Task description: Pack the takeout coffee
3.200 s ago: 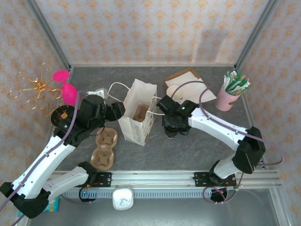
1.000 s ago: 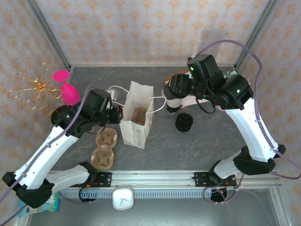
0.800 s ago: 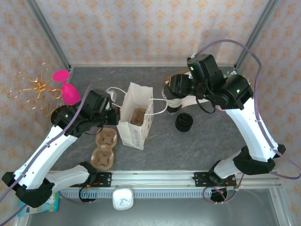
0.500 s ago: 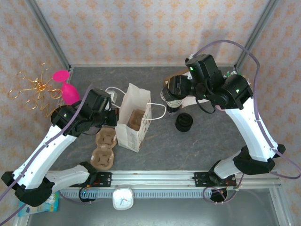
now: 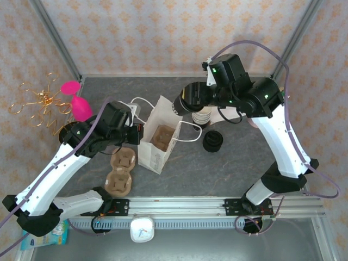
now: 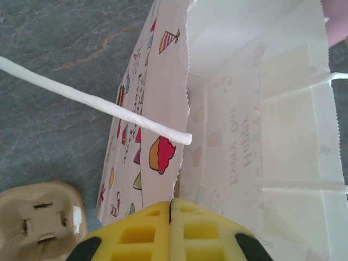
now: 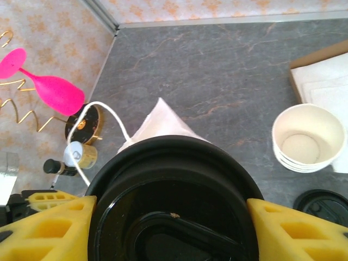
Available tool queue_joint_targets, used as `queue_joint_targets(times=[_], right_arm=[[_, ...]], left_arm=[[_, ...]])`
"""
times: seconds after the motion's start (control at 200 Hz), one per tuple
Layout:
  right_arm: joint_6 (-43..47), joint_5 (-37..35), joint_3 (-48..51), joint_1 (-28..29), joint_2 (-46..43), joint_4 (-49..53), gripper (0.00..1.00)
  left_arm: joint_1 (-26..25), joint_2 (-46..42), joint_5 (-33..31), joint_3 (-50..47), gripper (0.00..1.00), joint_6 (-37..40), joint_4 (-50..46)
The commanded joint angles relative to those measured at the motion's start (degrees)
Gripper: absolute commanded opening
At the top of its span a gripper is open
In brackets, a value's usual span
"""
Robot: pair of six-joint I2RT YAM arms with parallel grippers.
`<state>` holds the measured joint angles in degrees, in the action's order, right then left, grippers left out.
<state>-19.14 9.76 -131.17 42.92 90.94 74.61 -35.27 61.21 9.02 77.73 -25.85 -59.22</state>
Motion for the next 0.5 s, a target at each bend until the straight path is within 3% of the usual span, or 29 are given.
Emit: queue_joint_targets(times=[0.0, 0.25, 0.495], right_arm=[[0.68, 3.35, -1.99, -0.38, 1.40, 0.35, 0.59], [-1.51, 5.46, -2.66, -0.38, 4.02, 0.33, 0.58], [-2.90, 1.64, -1.20, -0.38, 4.24, 0.36, 0.57]], left_arm=[[-0.70, -1.36, -0.49, 0.73, 0.00, -7.01, 4.65], [-3.49, -4.32, -2.01, -2.11, 0.00, -20.03, 13.34], [-7.60, -7.60, -4.66, -6.89, 0.00, -31.88, 21.27]])
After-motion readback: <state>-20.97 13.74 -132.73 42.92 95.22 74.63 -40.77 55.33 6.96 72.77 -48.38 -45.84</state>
